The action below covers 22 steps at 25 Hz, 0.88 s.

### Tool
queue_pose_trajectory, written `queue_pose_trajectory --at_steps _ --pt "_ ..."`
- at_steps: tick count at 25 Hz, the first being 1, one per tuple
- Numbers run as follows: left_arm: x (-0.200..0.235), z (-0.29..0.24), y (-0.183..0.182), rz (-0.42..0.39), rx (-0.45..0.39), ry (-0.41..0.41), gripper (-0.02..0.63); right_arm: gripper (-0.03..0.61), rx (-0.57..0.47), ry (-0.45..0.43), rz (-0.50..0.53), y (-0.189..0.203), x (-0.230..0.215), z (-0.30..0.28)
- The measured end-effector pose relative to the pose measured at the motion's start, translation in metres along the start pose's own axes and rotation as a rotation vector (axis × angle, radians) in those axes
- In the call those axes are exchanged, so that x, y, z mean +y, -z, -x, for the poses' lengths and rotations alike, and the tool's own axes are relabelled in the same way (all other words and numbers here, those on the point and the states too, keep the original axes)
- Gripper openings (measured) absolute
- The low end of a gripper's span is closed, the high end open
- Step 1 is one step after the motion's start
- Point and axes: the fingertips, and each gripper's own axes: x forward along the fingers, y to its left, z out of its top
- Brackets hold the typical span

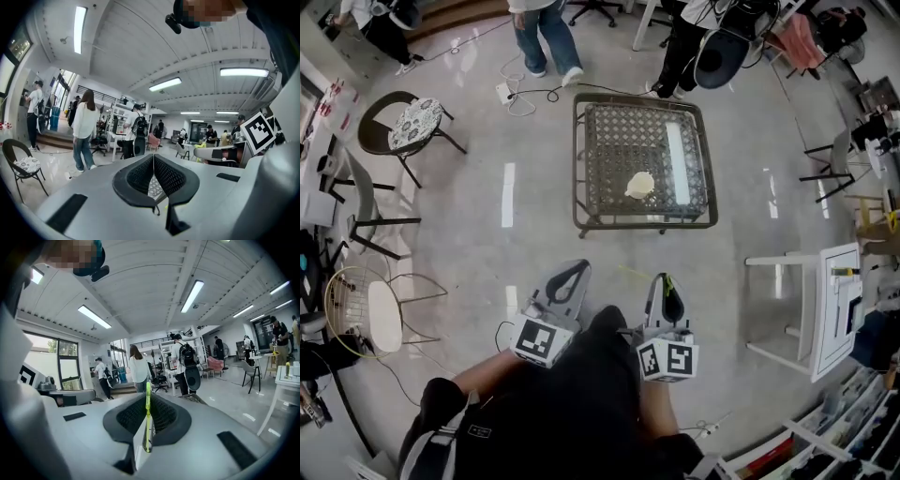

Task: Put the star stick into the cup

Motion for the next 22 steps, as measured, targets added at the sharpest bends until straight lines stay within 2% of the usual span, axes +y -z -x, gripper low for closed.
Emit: queue_pose_trajectory --at_steps 4,11,22 --pt "0.008 -0.018 0.010 0.023 0.033 0.010 0.018 0.021 -0.004 0.017 0.008 -0.002 -0.013 -0.023" --pt "0.016 -0.070 0.005 0.036 0.012 0.007 0.018 0.021 0.003 0.026 0.011 -0.008 -0.046 -0.068" --pt "0.031 -0.174 -0.011 0.035 0.014 -0.036 0.018 0.021 0.054 -0.037 0.032 -0.020 -0.112 -0.161"
